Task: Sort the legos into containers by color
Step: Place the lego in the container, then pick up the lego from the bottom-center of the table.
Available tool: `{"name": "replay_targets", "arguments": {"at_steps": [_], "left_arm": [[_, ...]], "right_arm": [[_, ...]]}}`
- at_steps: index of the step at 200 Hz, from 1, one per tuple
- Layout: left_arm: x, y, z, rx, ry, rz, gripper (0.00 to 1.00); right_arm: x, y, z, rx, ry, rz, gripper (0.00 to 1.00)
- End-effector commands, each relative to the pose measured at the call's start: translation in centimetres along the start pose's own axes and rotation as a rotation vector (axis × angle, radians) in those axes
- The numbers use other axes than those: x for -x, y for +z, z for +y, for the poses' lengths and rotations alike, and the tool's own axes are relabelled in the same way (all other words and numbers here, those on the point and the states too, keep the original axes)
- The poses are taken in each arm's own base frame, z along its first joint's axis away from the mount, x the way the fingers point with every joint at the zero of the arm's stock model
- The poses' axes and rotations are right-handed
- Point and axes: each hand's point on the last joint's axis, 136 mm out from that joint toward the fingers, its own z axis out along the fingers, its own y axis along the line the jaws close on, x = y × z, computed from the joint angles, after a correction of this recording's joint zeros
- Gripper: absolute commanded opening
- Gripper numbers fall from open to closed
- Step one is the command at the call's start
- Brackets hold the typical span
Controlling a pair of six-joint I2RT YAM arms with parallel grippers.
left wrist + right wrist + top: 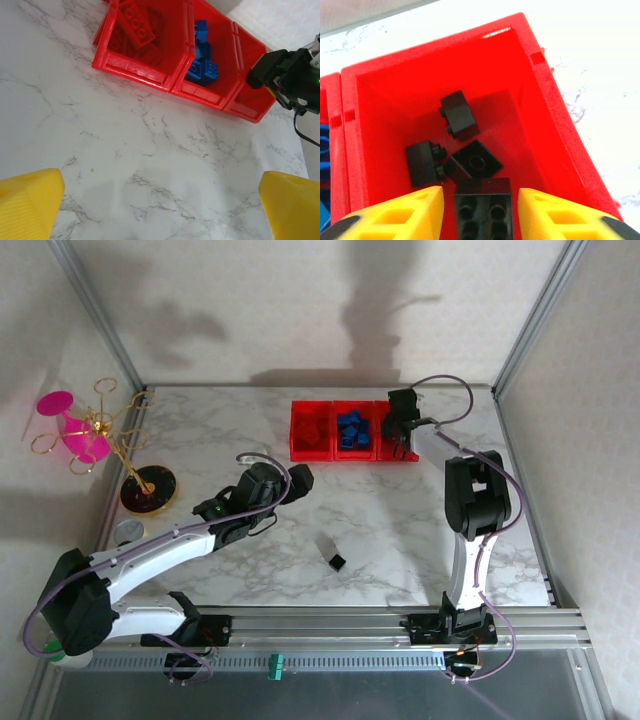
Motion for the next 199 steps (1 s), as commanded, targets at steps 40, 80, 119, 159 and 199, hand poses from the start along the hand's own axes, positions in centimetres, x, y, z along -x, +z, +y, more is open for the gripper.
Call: {"name": "replay_targets", "arguments": {"at_steps": [40,80,119,159,199], "left_arm": [[1.4,-0.8,-0.9,-0.024,0.000,-0.028,0.99],[1.8,-1.9,-0.9,-0.034,-0.010,-0.036,0.99],[1.4,-3.2,0.5,-0.021,-0.022,-0.039,1.00],[0.1,-4.3,2.9,0.014,-0.039,-0.019,1.00],[-1.3,-5.4,5.1,0.032,-0.048,0.002,1.00]], "right_arm": [[2.3,-3.3,2.3,0.115,-0.012,-0.042,0.53],[0.5,-7.2,4.2,0.167,-0.048,-0.045,0.56],[-3.3,-11.0,5.9,0.204,-0.102,-0.008,0.59],[-8.9,-15.2,7.8,0.281,-0.199,0.064,0.61],[-16.9,-18.5,8.3,0.371,-0.355,0.213,0.65]]}}
